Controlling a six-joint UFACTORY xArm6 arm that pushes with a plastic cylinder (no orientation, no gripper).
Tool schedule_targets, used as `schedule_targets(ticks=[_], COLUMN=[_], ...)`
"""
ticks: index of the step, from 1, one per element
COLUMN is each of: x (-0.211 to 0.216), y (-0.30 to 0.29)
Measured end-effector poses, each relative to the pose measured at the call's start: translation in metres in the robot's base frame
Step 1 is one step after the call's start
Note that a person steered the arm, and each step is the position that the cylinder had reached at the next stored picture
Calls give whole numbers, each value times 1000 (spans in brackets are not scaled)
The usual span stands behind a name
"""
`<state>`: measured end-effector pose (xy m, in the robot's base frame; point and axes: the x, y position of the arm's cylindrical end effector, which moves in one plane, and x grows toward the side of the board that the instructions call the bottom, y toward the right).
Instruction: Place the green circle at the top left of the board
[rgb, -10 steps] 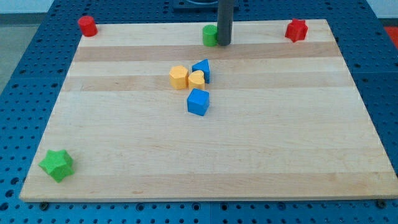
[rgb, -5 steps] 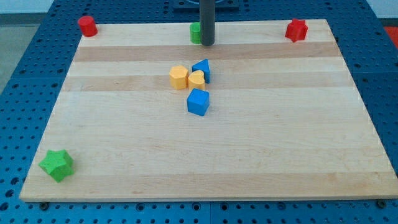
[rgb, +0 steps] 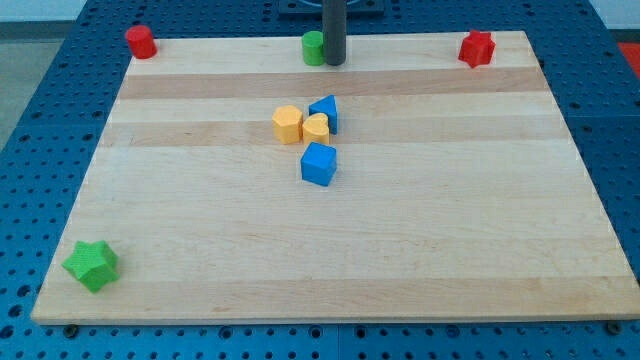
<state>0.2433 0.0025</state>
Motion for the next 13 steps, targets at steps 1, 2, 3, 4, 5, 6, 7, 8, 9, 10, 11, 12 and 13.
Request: schedule_targets(ticks=[1, 2, 3, 4, 5, 6, 7, 8, 9, 10, 11, 12, 13], x=[-7, -16, -19, -27, -27, -27, -26, -26, -26, -26, -26, -26, -26], y=[0, 1, 1, 0, -8, -17, -26, -36, -52, -68, -83, -96, -106])
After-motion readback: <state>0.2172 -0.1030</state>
